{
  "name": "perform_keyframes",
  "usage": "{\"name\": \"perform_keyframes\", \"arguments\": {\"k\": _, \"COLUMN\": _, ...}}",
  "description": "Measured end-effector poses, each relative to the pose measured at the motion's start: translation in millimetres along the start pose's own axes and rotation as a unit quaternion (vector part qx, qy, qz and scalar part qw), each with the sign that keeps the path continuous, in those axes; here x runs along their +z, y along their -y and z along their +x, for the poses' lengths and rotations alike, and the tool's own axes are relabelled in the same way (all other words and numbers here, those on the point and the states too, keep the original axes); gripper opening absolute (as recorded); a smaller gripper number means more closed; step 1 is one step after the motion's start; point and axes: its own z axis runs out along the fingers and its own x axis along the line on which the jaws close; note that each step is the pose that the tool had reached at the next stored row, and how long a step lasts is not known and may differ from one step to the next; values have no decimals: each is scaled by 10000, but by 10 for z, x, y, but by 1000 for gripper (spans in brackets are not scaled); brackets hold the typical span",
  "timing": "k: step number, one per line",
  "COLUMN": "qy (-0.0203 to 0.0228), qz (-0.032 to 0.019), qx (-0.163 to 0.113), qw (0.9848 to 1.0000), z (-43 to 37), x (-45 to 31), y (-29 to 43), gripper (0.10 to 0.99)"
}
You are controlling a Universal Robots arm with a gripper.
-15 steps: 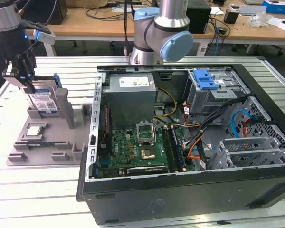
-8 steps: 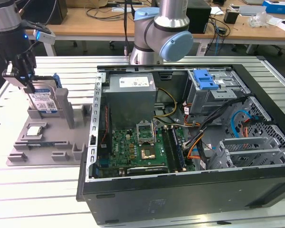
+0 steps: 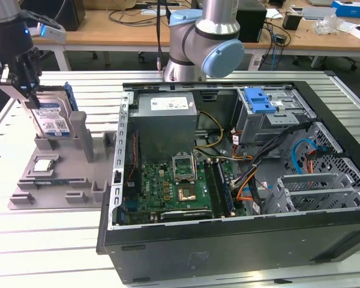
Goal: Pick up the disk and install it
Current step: 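Pick up the disk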
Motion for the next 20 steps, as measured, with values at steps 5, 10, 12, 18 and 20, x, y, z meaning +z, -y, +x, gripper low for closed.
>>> {"name": "perform_keyframes", "arguments": {"k": 5, "qy": 0, "qz": 0, "qx": 0, "qw": 10000, "z": -3, "x": -136, "y": -5, "gripper": 369}}
{"name": "perform_keyframes", "arguments": {"k": 10, "qy": 0, "qz": 0, "qx": 0, "qw": 10000, "z": -4, "x": -221, "y": -9, "gripper": 369}}
{"name": "perform_keyframes", "arguments": {"k": 12, "qy": 0, "qz": 0, "qx": 0, "qw": 10000, "z": -5, "x": -268, "y": -11, "gripper": 369}}
{"name": "perform_keyframes", "arguments": {"k": 18, "qy": 0, "qz": 0, "qx": 0, "qw": 10000, "z": -7, "x": -388, "y": -16, "gripper": 369}}
{"name": "perform_keyframes", "arguments": {"k": 20, "qy": 0, "qz": 0, "qx": 0, "qw": 10000, "z": -8, "x": -451, "y": -18, "gripper": 369}}
